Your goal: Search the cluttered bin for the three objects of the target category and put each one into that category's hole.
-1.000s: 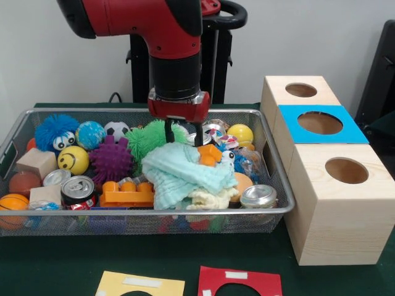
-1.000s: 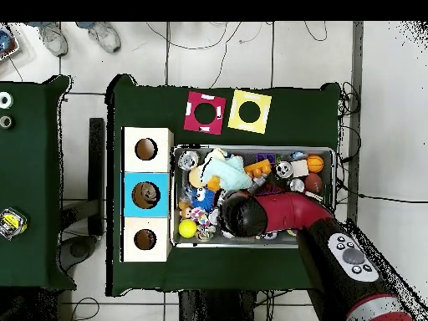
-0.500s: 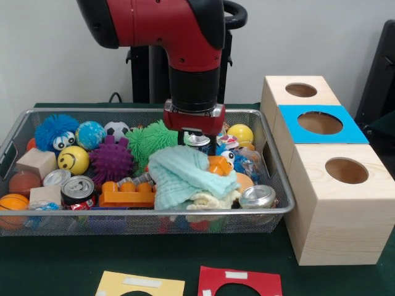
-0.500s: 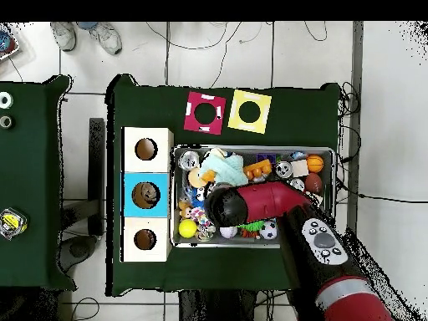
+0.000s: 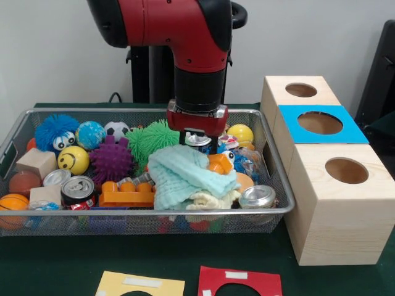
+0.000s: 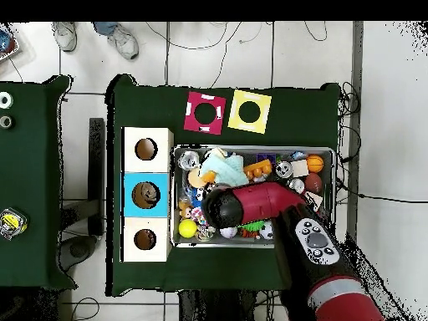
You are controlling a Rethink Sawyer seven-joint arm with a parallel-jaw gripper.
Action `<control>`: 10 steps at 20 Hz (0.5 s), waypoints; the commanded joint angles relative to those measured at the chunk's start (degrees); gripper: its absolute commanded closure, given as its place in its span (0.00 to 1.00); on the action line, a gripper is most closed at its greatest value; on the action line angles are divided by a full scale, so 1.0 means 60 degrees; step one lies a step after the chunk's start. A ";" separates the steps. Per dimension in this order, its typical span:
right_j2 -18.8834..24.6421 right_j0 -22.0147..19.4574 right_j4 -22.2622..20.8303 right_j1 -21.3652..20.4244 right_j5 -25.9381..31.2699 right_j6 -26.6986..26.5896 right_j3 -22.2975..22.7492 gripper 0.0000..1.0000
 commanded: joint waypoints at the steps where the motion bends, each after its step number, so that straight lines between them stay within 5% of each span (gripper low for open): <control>1: 0.0162 -0.1231 -0.0300 -0.0314 -0.0828 -0.0325 0.0244 0.00; 10: 0.1227 -0.2248 -0.0570 0.0119 -0.0009 -0.1820 -0.0664 0.00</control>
